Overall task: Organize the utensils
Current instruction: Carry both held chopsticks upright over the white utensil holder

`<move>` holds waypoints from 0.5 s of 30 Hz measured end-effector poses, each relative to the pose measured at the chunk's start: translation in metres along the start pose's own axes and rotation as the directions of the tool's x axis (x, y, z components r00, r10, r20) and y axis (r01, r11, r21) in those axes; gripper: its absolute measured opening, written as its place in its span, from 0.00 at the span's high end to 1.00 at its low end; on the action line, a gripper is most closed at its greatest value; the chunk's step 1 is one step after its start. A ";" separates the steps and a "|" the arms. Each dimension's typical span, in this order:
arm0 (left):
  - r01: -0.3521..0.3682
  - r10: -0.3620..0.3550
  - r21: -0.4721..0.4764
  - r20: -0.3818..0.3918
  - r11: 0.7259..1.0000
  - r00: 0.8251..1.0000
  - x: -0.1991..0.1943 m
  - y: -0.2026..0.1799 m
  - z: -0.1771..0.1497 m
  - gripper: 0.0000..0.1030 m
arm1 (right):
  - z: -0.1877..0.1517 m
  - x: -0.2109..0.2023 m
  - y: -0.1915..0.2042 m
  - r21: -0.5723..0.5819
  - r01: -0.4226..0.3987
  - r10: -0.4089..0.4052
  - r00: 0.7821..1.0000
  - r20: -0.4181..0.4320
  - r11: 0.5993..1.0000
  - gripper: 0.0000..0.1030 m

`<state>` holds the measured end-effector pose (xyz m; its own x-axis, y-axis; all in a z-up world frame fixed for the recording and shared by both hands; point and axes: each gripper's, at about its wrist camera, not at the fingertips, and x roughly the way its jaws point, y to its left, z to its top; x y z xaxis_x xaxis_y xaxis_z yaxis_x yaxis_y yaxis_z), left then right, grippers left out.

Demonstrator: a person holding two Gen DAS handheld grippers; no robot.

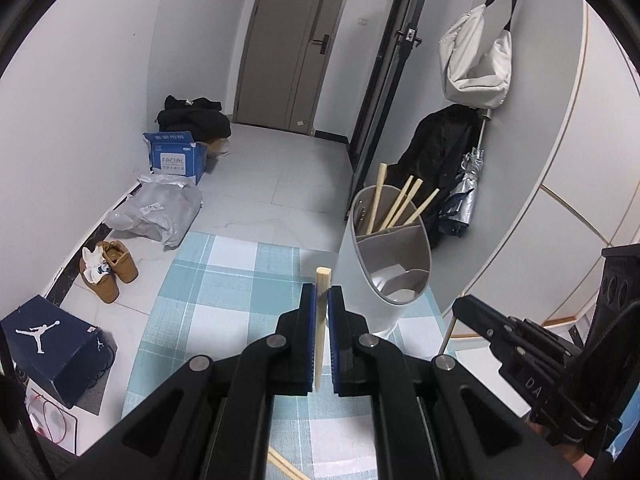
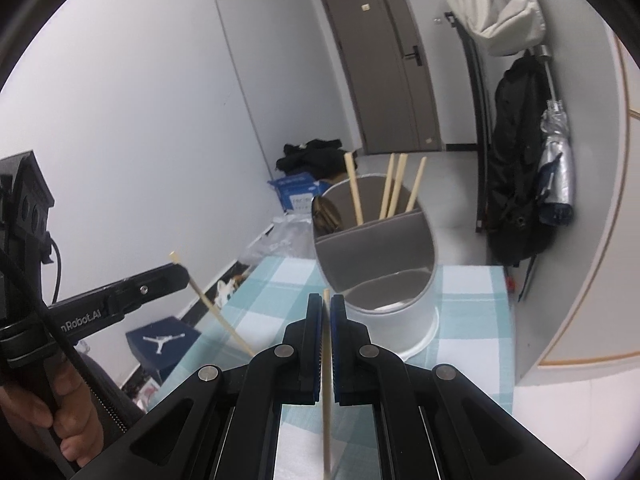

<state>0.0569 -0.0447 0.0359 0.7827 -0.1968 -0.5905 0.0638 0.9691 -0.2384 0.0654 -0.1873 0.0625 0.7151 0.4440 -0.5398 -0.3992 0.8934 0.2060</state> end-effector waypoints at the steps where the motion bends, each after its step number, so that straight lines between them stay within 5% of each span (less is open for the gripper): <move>1: -0.001 0.001 0.012 0.002 1.000 1.000 -0.002 -0.001 0.001 0.98 | 0.001 -0.002 -0.001 0.002 0.001 -0.001 1.000 0.007 1.000 0.97; 15: 0.065 -0.069 0.062 0.055 0.996 0.996 -0.033 -0.029 0.037 0.98 | 0.055 -0.041 -0.004 -0.012 -0.001 0.003 0.984 0.175 1.000 0.97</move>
<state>0.0522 -0.0605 0.0904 0.8096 -0.2544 -0.5290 0.1532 0.9615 -0.2280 0.0690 -0.2052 0.1286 0.8035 0.4517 -0.3877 -0.4069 0.8922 0.1962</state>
